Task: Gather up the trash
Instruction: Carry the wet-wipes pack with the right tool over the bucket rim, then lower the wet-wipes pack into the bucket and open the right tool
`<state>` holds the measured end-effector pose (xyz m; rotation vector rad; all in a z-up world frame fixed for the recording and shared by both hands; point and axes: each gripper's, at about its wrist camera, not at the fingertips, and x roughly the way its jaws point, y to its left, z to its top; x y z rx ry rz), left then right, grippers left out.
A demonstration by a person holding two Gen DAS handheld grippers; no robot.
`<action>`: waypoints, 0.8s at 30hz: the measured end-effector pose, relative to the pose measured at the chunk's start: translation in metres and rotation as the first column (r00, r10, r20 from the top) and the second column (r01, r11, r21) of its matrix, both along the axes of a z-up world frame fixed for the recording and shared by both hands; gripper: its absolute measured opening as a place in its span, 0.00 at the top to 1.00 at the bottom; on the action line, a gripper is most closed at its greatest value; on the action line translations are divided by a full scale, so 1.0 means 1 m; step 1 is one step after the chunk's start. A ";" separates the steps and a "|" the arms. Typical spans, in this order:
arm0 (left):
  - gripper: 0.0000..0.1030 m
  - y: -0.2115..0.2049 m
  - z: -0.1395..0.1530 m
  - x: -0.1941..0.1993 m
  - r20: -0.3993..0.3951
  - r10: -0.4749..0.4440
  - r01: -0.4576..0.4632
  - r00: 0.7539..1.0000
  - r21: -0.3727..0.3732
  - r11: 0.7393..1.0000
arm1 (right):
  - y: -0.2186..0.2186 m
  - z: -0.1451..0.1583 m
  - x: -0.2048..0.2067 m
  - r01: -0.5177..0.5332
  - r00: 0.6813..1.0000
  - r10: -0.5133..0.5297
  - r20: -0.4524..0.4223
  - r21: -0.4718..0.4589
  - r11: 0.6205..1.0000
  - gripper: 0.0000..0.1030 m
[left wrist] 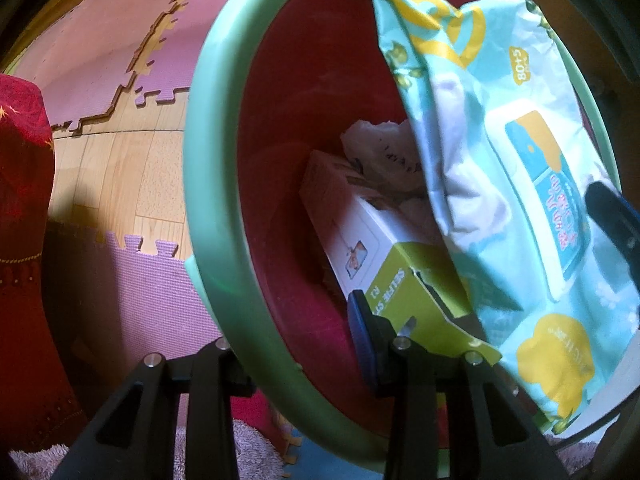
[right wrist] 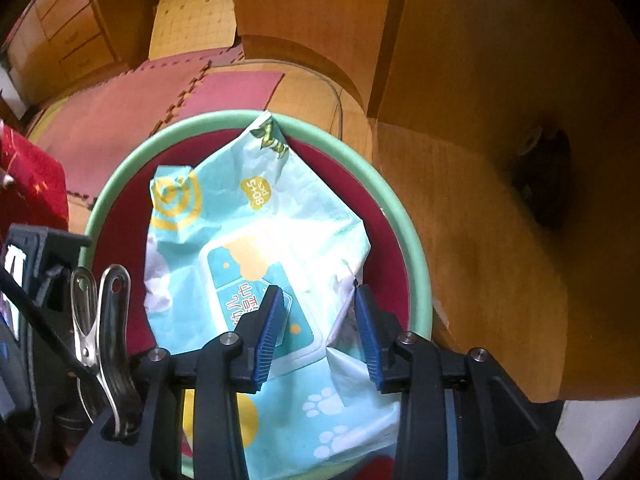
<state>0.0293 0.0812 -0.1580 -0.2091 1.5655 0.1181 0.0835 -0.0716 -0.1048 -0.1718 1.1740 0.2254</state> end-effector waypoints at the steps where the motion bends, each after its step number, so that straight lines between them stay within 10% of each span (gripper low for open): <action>1: 0.63 0.000 0.000 0.000 0.000 -0.001 0.001 1.000 0.000 1.000 | -0.002 0.004 -0.001 0.005 1.000 -0.005 0.005 0.005 1.000 0.63; 11: 0.63 0.002 -0.001 0.002 -0.004 0.001 -0.001 1.000 -0.004 1.000 | -0.001 0.053 -0.019 -0.076 0.994 0.066 0.086 0.114 0.991 0.63; 24: 0.63 0.005 -0.001 0.003 -0.004 0.008 -0.008 1.000 -0.021 1.000 | 0.015 -0.013 -0.009 -0.084 0.991 0.092 -0.100 0.087 0.993 0.67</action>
